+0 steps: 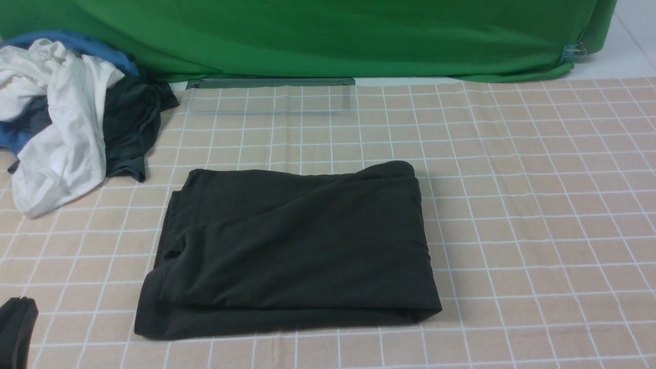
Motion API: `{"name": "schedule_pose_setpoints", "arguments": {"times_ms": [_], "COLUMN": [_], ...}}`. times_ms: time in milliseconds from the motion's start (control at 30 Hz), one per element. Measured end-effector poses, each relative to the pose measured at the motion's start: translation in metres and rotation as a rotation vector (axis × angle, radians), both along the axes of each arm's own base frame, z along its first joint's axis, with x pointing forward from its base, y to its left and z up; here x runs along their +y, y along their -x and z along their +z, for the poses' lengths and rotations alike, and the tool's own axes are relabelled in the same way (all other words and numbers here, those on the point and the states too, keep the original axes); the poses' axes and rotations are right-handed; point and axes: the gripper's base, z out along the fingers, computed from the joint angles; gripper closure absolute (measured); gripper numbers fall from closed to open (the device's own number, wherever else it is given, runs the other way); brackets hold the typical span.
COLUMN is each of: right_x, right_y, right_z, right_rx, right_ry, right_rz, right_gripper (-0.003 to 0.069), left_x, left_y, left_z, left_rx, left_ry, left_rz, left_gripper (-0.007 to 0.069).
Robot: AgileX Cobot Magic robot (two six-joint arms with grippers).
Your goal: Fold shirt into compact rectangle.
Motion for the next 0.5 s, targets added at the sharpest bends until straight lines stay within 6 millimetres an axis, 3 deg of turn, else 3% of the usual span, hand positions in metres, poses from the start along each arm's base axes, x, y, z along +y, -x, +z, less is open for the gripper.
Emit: {"name": "schedule_pose_setpoints", "arguments": {"times_ms": [500], "right_x": [0.0], "right_y": [0.0], "right_z": [0.0002], "right_rx": [-0.002], "right_ry": [0.012], "right_rz": [0.002], "right_gripper": [0.0412], "left_x": [0.0001], "left_y": [0.0], "left_z": [0.0003], "left_rx": [-0.004], "left_ry": [0.0], "left_rz": [0.001], "left_gripper": [0.0605]}}
